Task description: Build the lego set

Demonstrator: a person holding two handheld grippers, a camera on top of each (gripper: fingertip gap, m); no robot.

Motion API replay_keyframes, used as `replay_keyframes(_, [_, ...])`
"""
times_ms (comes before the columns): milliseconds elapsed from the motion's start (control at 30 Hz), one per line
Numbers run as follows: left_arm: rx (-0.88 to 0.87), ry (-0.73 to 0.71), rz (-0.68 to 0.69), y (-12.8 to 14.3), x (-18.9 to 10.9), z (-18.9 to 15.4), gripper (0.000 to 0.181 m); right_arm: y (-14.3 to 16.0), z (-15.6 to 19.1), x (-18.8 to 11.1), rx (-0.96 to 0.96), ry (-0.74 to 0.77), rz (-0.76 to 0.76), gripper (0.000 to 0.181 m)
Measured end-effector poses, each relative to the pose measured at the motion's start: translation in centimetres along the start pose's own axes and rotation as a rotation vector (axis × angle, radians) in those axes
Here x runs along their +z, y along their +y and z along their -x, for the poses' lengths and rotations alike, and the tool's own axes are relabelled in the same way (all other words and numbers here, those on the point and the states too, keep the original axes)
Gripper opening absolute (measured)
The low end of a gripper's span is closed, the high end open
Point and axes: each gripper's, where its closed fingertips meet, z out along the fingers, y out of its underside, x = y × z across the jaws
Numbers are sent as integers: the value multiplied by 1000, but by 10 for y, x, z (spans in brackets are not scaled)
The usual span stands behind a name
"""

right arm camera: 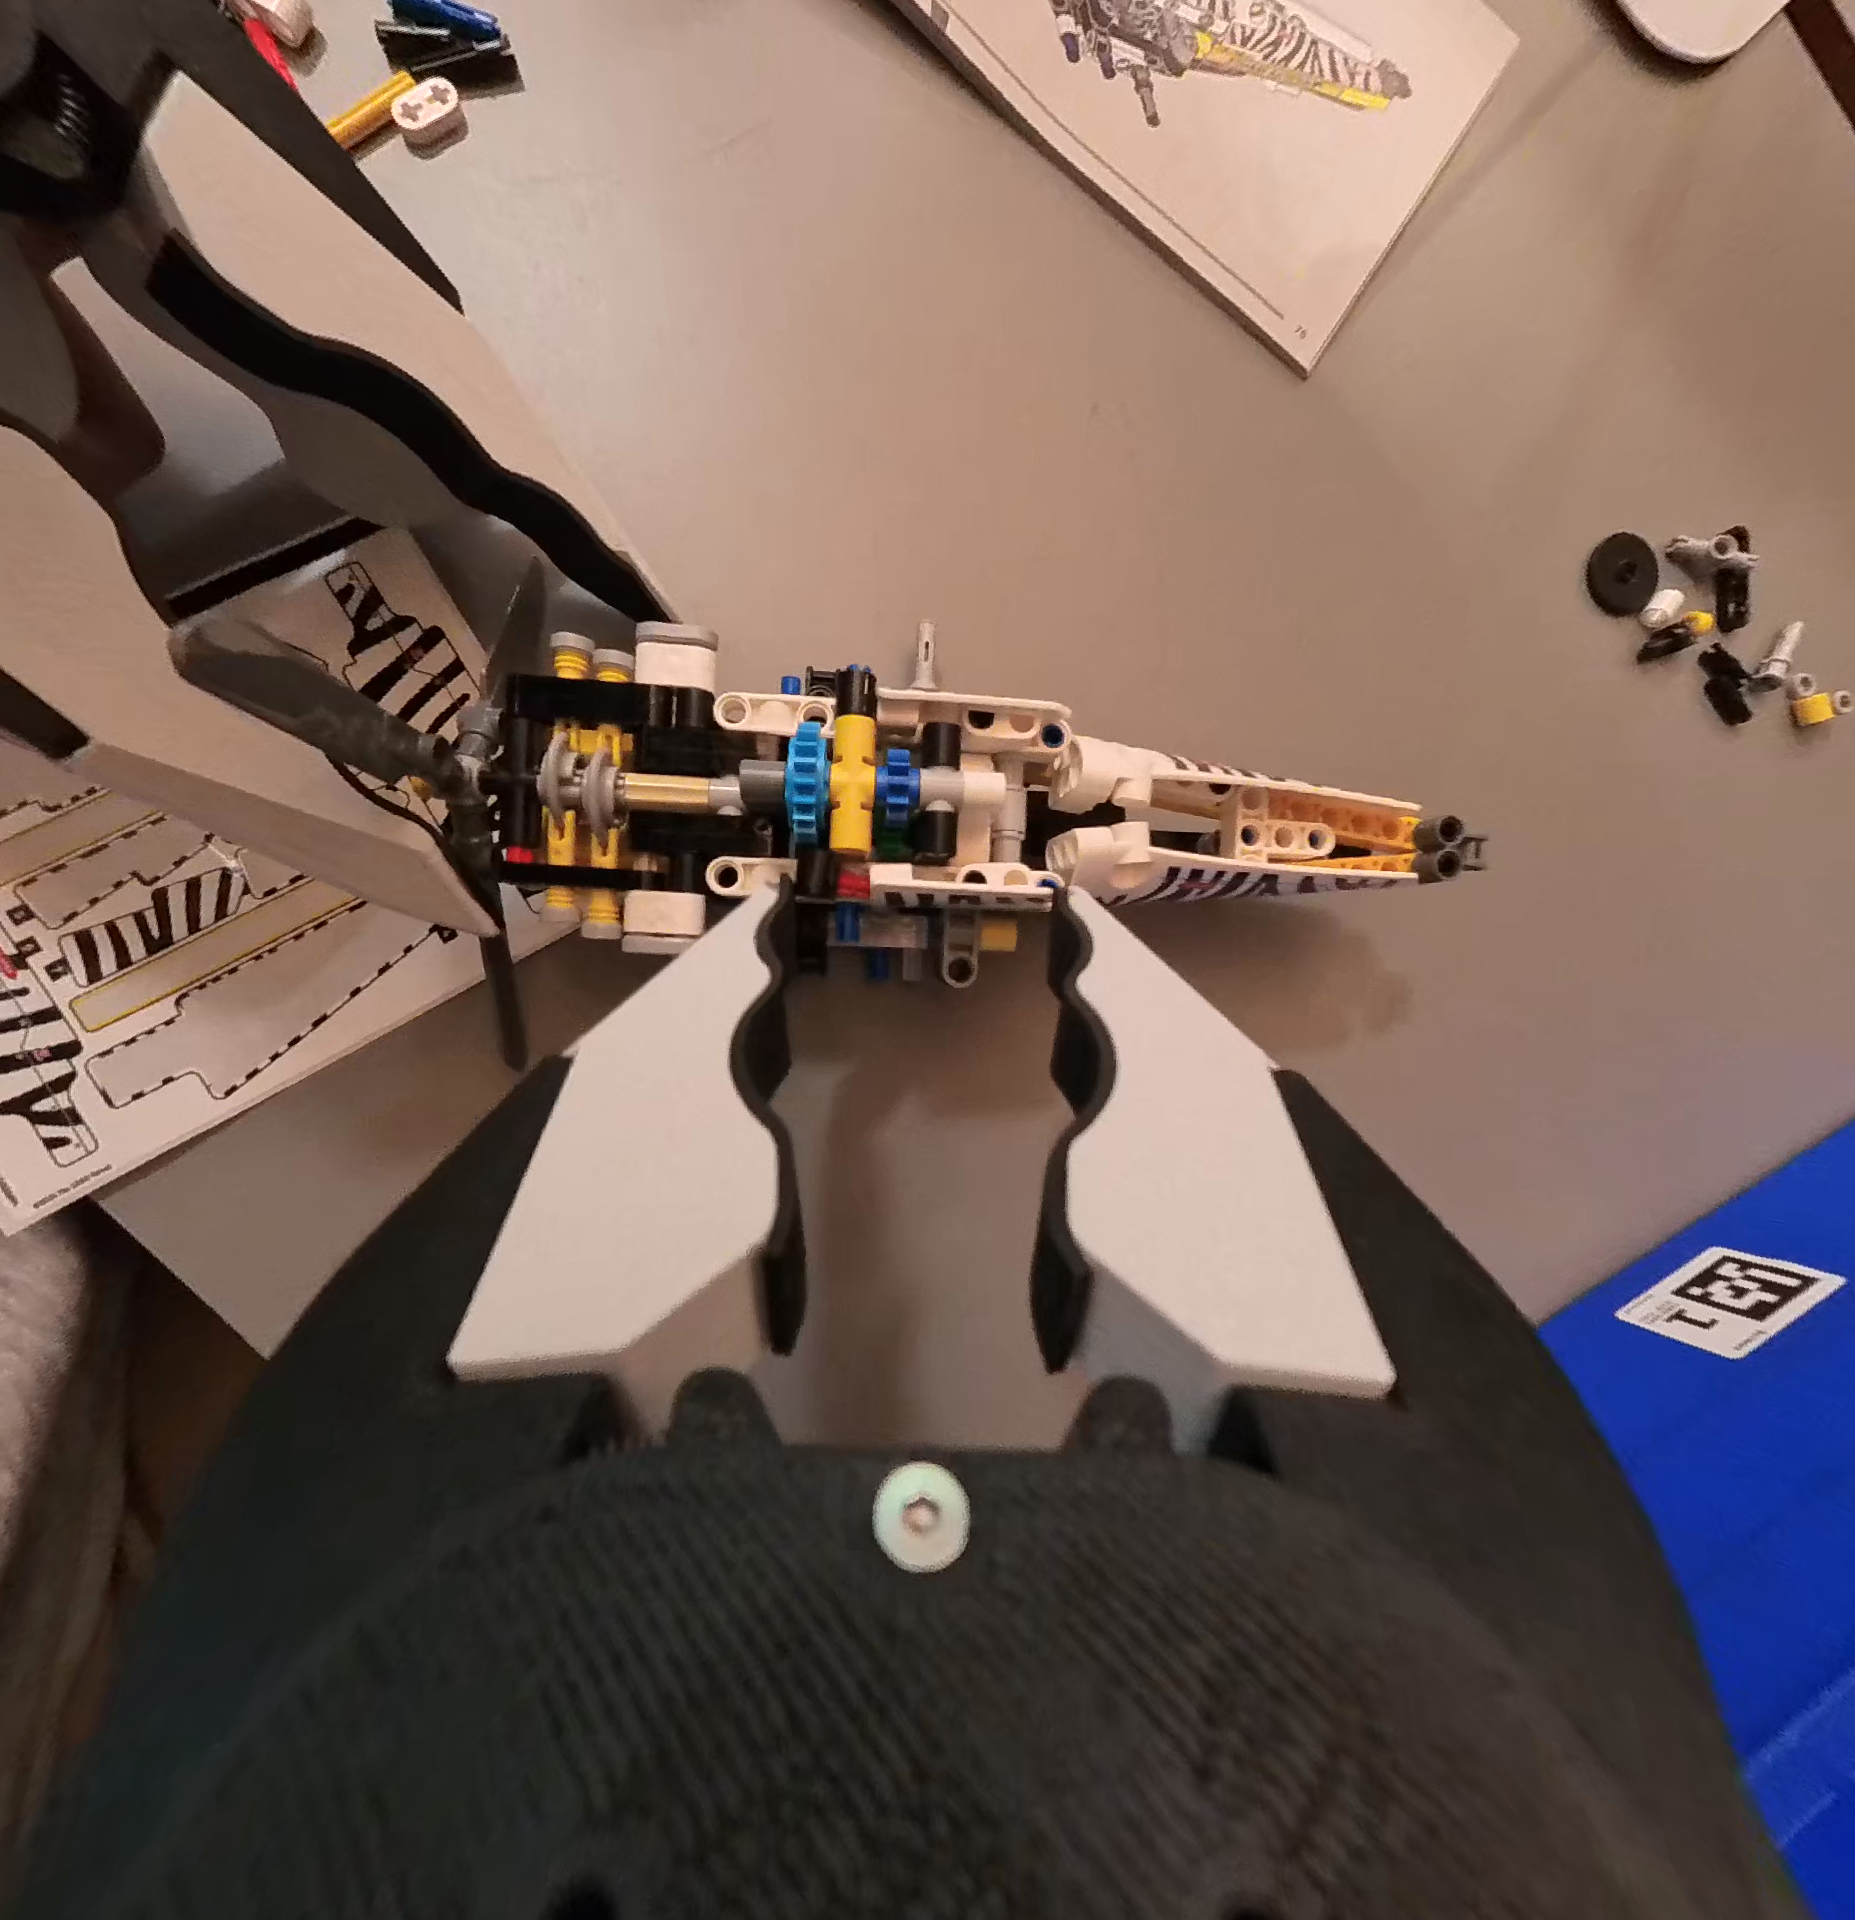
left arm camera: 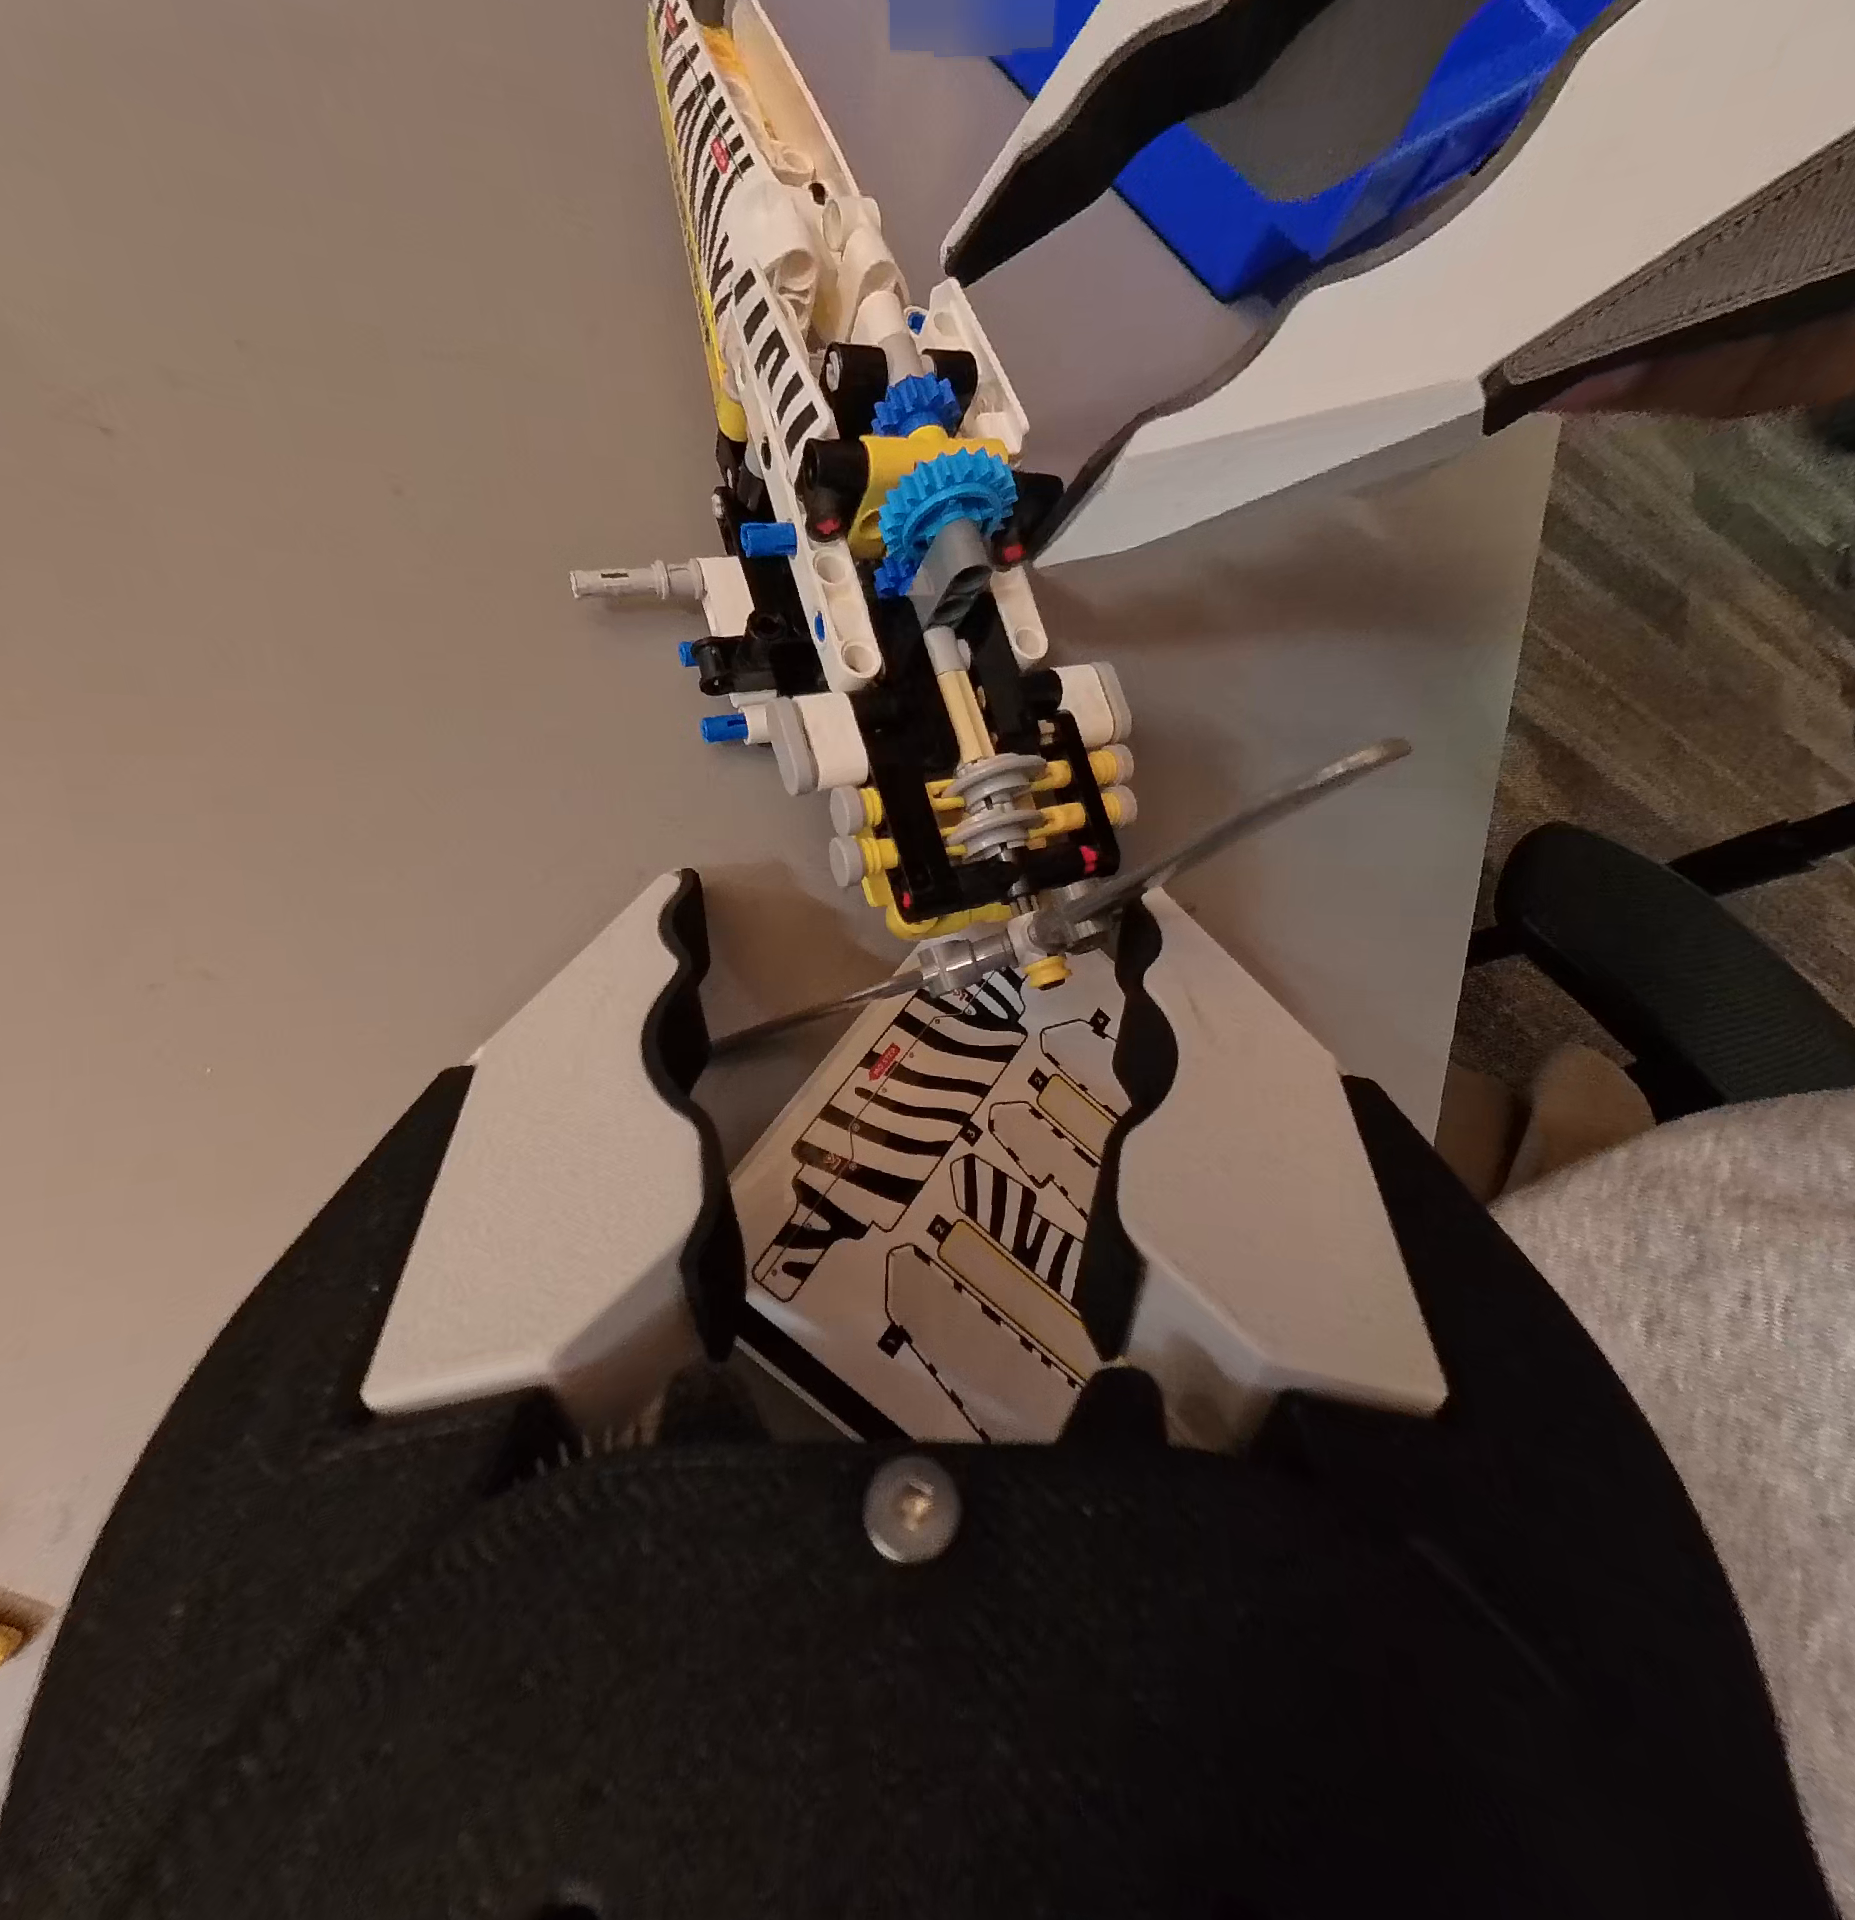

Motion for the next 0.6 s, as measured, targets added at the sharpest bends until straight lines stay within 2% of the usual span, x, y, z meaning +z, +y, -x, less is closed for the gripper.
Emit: replay_keyframes(600, [-2,27,10,2,1,-3,71,1,0,-1,-43,-4,31,45])
